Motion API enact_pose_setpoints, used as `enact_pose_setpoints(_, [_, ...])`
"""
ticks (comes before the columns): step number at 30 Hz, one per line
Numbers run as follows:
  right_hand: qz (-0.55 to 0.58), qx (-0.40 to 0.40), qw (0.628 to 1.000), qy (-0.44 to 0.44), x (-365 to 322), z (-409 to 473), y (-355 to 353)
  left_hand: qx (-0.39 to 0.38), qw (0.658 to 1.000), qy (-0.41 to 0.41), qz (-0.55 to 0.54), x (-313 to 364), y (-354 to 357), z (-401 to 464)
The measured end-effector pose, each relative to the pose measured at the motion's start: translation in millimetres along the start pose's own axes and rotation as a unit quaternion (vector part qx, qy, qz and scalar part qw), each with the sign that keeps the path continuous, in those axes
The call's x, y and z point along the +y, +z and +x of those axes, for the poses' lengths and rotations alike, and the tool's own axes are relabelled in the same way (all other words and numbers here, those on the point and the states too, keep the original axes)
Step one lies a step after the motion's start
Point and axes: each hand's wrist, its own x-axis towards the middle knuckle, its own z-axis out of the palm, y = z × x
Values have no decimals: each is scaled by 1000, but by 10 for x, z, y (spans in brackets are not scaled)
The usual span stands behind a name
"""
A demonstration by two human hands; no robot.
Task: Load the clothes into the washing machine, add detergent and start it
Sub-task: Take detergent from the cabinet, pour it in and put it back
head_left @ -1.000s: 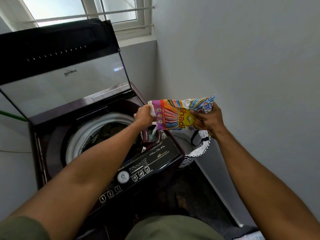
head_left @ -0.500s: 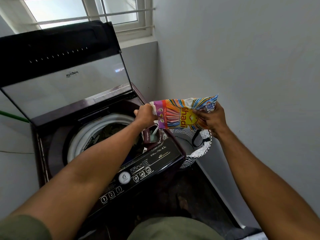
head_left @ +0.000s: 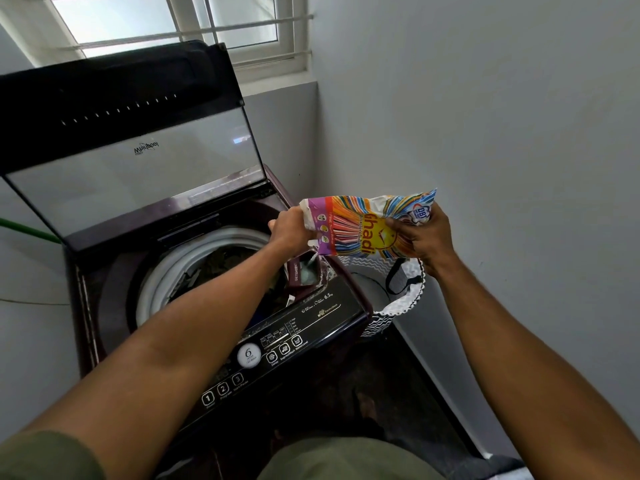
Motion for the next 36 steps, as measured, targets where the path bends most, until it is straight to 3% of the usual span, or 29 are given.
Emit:
enact_pose_setpoints(10, [-23, -21, 1000, -2, 11, 32, 2, -25, 999, 2, 22, -75, 36, 14])
enact_pose_setpoints(16, [-36, -19, 999, -17, 7, 57, 18, -36, 998, -14, -41, -156, 77, 41])
enact_pose_setpoints(32, [-23, -13, 1000, -14, -34, 87, 39, -17, 1000, -3, 19, -134, 39, 123])
enact_pose_setpoints(36, [-20, -24, 999, -4, -27, 97, -1, -56, 998, -12, -38, -194, 40, 145])
